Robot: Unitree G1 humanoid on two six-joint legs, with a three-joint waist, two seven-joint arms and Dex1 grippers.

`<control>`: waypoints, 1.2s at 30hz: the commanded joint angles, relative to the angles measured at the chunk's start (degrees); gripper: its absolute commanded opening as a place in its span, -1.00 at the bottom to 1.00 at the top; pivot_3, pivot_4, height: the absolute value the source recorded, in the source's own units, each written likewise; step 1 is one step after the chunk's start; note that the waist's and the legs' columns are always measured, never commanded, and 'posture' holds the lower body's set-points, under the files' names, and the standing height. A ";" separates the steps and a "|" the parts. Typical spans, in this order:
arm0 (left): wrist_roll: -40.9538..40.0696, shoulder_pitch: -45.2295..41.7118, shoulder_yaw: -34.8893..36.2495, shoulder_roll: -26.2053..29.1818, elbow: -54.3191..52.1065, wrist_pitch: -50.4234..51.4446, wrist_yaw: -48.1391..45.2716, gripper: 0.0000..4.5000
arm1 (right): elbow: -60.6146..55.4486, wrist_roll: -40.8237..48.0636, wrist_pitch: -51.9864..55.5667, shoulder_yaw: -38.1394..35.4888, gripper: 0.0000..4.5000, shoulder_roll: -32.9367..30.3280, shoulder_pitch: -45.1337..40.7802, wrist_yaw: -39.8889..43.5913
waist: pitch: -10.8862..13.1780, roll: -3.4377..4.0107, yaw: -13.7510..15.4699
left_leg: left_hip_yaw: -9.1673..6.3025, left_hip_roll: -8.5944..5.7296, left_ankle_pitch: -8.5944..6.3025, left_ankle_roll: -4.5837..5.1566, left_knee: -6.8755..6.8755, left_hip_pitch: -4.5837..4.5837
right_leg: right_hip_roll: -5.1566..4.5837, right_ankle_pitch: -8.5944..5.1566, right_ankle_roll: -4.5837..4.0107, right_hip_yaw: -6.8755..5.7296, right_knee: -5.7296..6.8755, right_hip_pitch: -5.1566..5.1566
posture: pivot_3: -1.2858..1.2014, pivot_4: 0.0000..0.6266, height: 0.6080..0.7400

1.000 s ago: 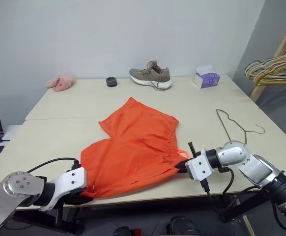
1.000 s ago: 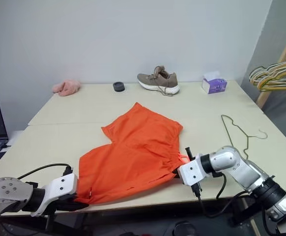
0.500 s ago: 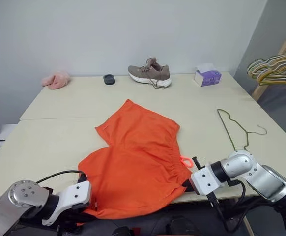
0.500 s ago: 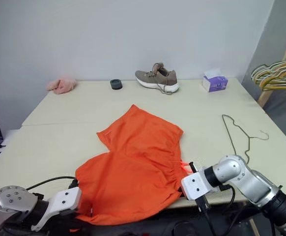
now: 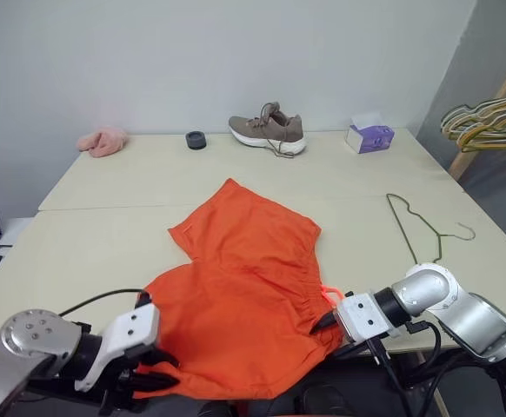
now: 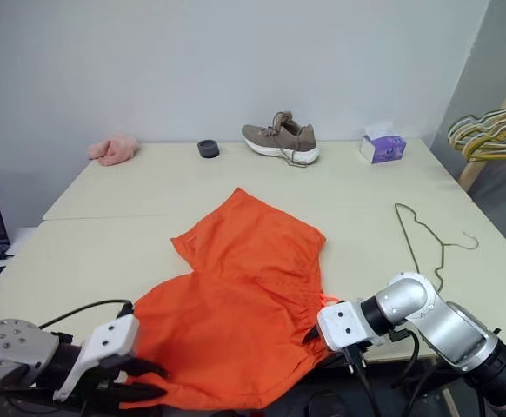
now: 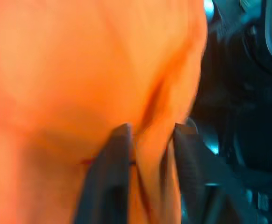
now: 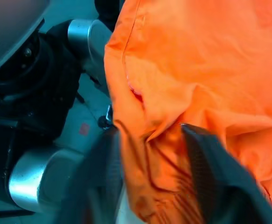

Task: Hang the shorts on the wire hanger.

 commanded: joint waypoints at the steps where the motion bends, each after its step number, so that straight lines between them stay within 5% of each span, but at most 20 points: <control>1: -4.32 -3.24 4.16 -0.23 0.83 3.53 -0.64 0.21 | -2.81 4.49 2.86 -3.57 0.58 -0.15 1.19 0.16 | -0.01 -0.04 0.01 | -0.01 0.00 0.00 0.00 -0.01 0.00 | 0.01 0.00 0.00 0.00 0.00 0.00 | -0.12 -1.00 1.00; 4: -6.27 -3.95 6.04 -0.14 1.07 5.35 -1.77 0.60 | -3.94 8.47 5.63 -6.45 1.00 0.45 2.54 -0.93 | 0.00 -0.02 0.00 | -0.01 0.02 -0.01 -0.02 -0.06 -0.01 | 0.06 -0.03 0.04 0.01 -0.01 -0.01 | -0.12 -1.00 1.00; 6: -6.51 -5.18 6.40 -0.63 1.54 5.36 -1.45 0.84 | -4.35 11.31 7.76 -8.88 1.00 1.78 2.81 -2.88 | 0.00 -0.02 -0.08 | -0.01 0.03 -0.03 -0.04 -0.07 -0.01 | 0.06 -0.03 0.05 0.02 -0.01 -0.02 | -0.12 -1.00 1.00; 12: -9.38 -21.72 2.14 -12.93 2.82 4.41 9.29 0.84 | 0.99 12.07 13.07 -20.54 1.00 11.58 1.73 -21.51 | -0.08 -0.12 0.46 | -0.10 0.10 -0.01 -0.10 -0.01 -0.01 | 0.23 -0.02 0.06 0.05 0.00 0.03 | -0.14 -1.00 1.00; 20: -7.21 -30.28 -2.98 -18.75 6.21 3.34 12.61 0.84 | 8.58 2.86 14.25 -33.44 1.00 24.33 5.14 -51.16 | -0.32 -0.03 -0.31 | -0.09 0.07 -0.03 -0.15 -0.04 -0.58 | 0.45 0.15 -0.16 0.15 0.06 -0.22 | -0.18 -1.00 1.00; 28: -1.20 -40.34 -11.91 -21.21 13.55 -1.88 9.59 0.84 | 22.22 -6.69 13.05 -37.71 1.00 25.15 2.14 -66.16 | -0.35 0.08 -1.71 | -0.05 0.07 0.00 -0.15 -0.01 -1.24 | 0.64 0.20 -0.15 0.19 0.16 -0.85 | -0.20 -1.00 1.00; 36: 2.01 -43.45 -15.32 -22.85 16.66 -5.60 6.94 0.84 | 40.98 -8.46 15.75 -37.96 1.00 22.47 -6.83 -66.84 | -0.43 0.24 -4.77 | 0.05 0.10 0.02 -0.16 0.00 -1.20 | 0.70 0.23 -0.10 0.22 0.17 -0.85 | -0.20 -1.00 1.00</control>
